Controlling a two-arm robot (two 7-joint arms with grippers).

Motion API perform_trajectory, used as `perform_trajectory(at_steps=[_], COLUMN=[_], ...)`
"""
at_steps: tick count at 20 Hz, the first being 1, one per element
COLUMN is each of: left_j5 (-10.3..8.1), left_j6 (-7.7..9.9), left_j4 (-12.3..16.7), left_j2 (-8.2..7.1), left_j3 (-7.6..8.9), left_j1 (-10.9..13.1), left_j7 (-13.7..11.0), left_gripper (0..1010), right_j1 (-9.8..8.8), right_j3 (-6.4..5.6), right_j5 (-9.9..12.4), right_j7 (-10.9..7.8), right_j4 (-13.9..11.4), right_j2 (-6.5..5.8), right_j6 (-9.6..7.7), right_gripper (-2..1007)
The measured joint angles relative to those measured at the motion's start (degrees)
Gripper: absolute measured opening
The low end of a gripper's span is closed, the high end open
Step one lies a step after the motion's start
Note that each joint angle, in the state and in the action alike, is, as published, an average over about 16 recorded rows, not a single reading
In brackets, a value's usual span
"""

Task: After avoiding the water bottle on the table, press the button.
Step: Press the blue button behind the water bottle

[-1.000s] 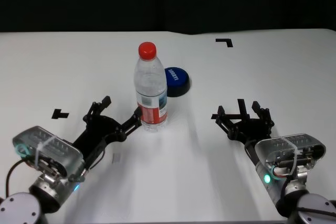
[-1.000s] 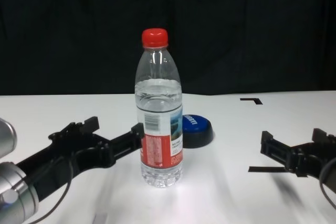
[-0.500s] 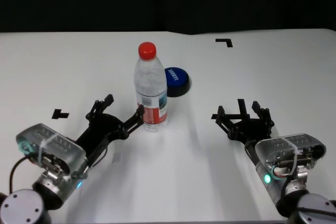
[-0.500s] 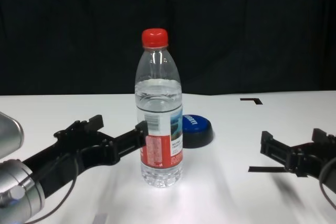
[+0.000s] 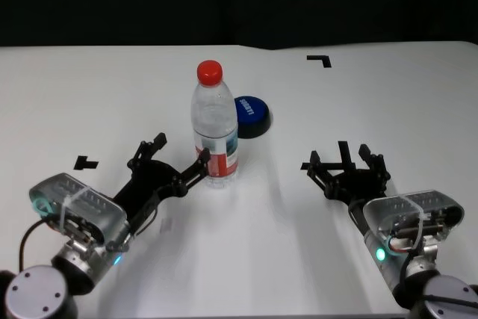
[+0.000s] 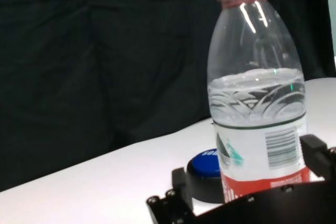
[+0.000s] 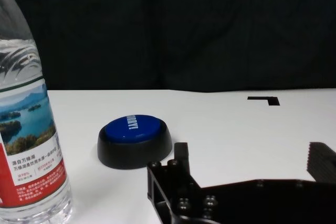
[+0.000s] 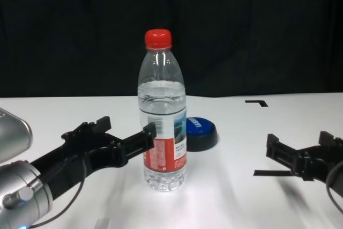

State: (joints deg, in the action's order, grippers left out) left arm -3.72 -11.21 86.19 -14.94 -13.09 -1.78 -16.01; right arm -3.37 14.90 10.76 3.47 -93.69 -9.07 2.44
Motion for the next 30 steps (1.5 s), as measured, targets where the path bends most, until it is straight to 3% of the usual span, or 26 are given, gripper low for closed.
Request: perform_trajectory(at_steps=[19,30], left_j5=[-0.68,-1.05], left_j6=[-0.39,-0.15], left_j4=[-1.8,-0.5], left_j2=[-0.08,-0.68], left_j3=[-0.89,-0.47], left_j1=[-2.0,-0.8], left_j7=[-0.9,-0.5], left_gripper=[1003,1003], right_j1=[0.0,0.0], right_j3=[0.0,0.0], right_j5=[0.0,0.0], right_j7=[0.0,0.0], right_j4=[0.0,0.0], right_j2=[0.0,0.0], right_j6=[0.0,0.0], right_gripper=[1003,1003])
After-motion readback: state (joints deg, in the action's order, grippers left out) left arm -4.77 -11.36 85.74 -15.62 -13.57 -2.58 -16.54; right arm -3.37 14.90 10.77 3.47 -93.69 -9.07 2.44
